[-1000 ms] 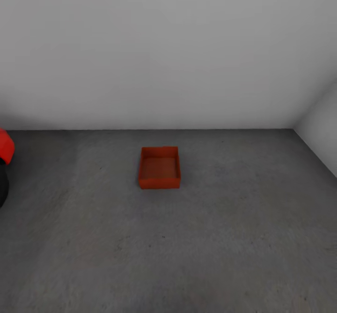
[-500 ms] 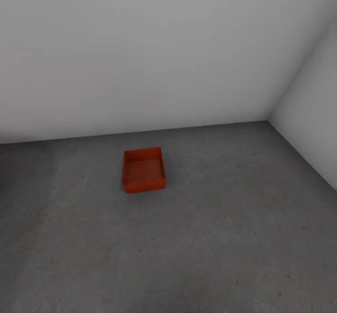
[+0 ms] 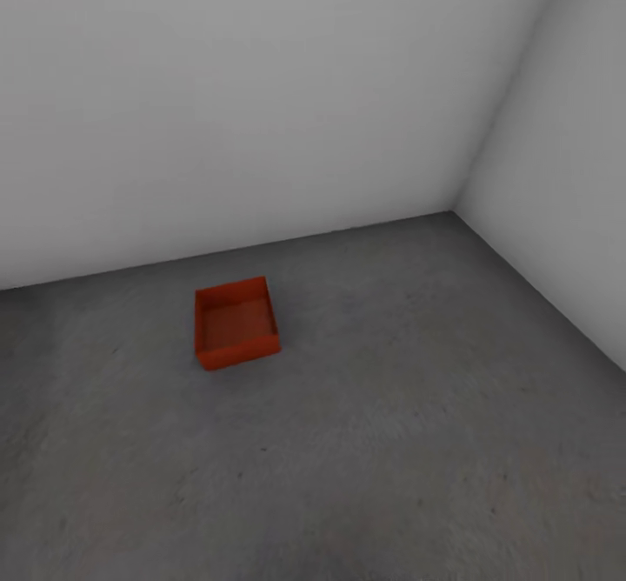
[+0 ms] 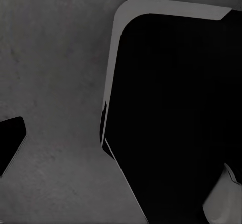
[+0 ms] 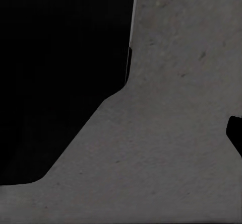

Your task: Move the two storage containers from the living room to the garage. In the garage, place one container on the floor and stack the other container on top of it (either order is fine).

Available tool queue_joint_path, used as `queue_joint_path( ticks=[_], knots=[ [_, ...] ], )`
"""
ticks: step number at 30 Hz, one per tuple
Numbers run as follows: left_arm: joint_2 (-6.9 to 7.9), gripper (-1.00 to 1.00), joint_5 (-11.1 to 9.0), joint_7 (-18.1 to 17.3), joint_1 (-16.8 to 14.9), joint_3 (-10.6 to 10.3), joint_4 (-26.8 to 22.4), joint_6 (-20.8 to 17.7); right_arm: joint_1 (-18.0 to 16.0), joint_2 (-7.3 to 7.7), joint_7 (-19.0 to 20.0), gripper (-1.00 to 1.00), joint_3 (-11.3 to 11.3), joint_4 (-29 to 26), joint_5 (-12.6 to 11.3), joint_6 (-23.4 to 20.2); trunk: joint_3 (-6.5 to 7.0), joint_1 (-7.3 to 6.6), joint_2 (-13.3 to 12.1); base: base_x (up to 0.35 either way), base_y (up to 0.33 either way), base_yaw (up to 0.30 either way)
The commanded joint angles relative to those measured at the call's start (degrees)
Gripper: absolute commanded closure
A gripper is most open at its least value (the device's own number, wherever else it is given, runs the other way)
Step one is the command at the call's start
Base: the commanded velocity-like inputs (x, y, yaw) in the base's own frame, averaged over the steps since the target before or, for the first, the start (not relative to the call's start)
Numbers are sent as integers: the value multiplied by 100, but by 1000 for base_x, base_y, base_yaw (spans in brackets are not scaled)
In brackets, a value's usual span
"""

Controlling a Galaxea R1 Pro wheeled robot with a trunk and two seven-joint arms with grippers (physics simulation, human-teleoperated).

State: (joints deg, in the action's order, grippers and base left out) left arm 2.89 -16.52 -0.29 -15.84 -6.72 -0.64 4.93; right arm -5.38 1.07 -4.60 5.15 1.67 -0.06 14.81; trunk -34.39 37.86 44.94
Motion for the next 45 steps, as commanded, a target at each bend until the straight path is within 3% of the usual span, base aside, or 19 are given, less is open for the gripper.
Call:
queue_joint_path(
  ticks=[1,19,31,45],
  knots=[
    [1,-100,-53,-2,0,-49,3,17,-7,-1,-28,-100,45,18,-2,25,-4,1,4,0,0,-293],
    [1,-100,-53,1,-1,-49,3,17,-7,-10,-18,-100,48,22,21,40,21,1,4,0,0,-272],
    [1,-100,-53,-1,1,-49,3,17,-7,-17,-23,-100,48,24,15,40,42,1,4,0,0,-7],
    [1,-100,-53,3,2,-49,3,17,-7,-19,-23,-100,48,25,7,32,162,1,4,0,0,0]
  ],
)
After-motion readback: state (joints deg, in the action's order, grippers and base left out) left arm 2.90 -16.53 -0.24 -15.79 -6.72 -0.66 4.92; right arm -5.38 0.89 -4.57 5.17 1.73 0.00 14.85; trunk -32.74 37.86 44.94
